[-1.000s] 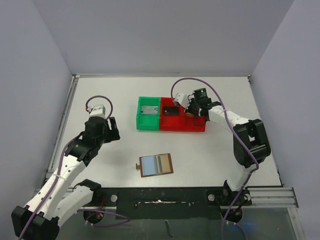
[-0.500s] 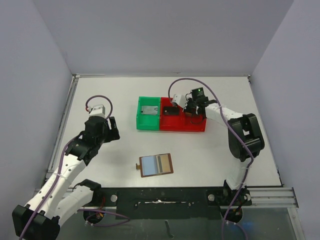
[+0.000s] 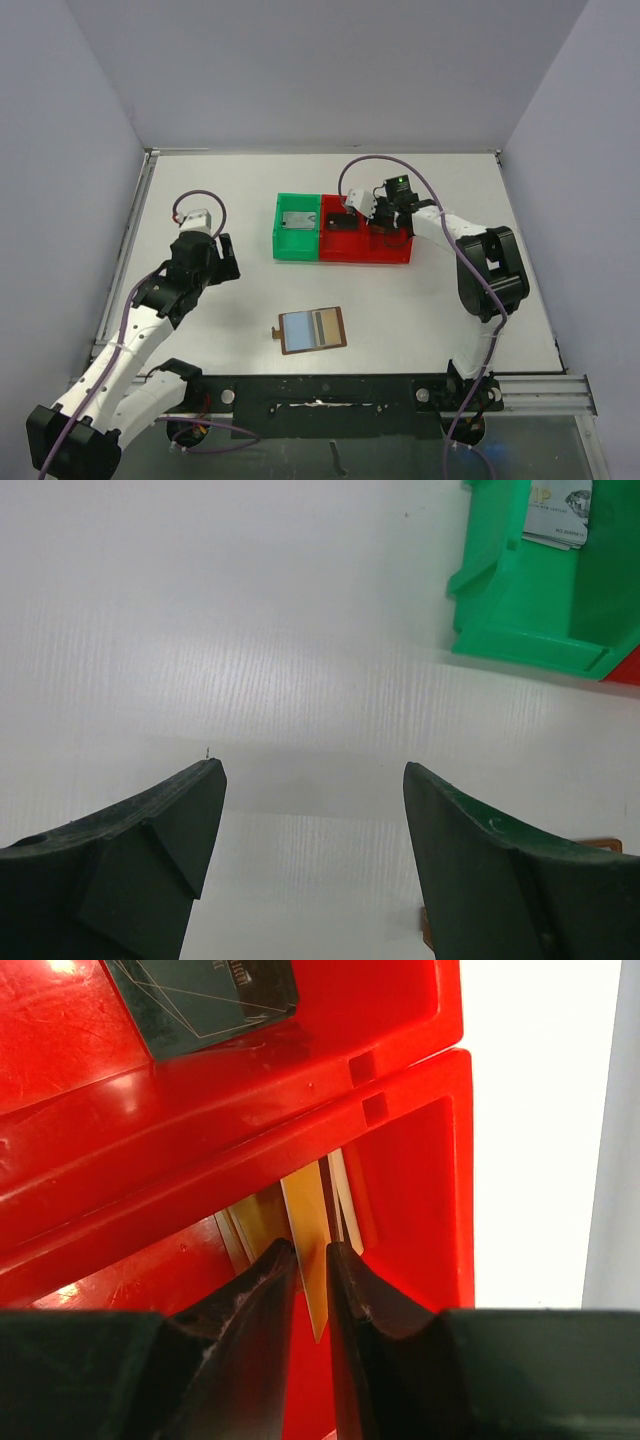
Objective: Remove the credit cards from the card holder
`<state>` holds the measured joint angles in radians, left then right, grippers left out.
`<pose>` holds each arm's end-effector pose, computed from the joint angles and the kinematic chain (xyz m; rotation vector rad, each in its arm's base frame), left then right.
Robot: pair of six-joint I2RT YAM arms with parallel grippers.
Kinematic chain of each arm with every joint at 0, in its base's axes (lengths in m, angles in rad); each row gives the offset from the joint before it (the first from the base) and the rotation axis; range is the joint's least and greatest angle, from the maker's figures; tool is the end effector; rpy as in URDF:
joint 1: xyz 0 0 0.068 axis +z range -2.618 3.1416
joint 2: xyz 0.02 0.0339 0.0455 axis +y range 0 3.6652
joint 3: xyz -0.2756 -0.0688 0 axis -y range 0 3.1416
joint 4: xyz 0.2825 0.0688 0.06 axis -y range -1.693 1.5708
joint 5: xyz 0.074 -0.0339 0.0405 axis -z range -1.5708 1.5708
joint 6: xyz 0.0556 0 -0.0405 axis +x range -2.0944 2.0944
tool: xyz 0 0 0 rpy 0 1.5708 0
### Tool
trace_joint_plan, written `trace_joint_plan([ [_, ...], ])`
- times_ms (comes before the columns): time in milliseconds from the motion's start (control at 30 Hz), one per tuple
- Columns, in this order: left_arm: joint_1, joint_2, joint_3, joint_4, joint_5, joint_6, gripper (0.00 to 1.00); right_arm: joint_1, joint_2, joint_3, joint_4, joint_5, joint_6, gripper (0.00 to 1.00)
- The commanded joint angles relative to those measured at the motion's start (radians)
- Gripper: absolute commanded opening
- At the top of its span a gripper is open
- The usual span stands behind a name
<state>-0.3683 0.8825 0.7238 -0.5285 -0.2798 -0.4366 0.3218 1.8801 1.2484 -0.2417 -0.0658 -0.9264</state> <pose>0.2219 -0.0692 0.2601 -0.2240 2.2181 -0.1239 0.4262 0.1459 0.1584 -1.4558 1.9715 -0.1882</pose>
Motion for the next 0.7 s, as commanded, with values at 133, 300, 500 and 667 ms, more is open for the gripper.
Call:
trace_joint_plan([
  [133,0.009,0.005,0.011,0.038,0.008,0.009,0.72,-0.009,-0.001,0.038,-0.012,-0.016,-0.014,0.25],
  [300,0.009,0.007,0.012,0.038,0.011,0.010,0.72,-0.019,0.000,0.046,-0.044,-0.017,-0.009,0.28],
  [500,0.010,0.014,0.011,0.040,0.017,0.012,0.72,-0.024,0.023,0.079,-0.056,0.003,0.013,0.30],
  [667,0.011,0.021,0.013,0.039,0.020,0.013,0.72,-0.025,0.022,0.097,-0.040,0.008,0.053,0.30],
])
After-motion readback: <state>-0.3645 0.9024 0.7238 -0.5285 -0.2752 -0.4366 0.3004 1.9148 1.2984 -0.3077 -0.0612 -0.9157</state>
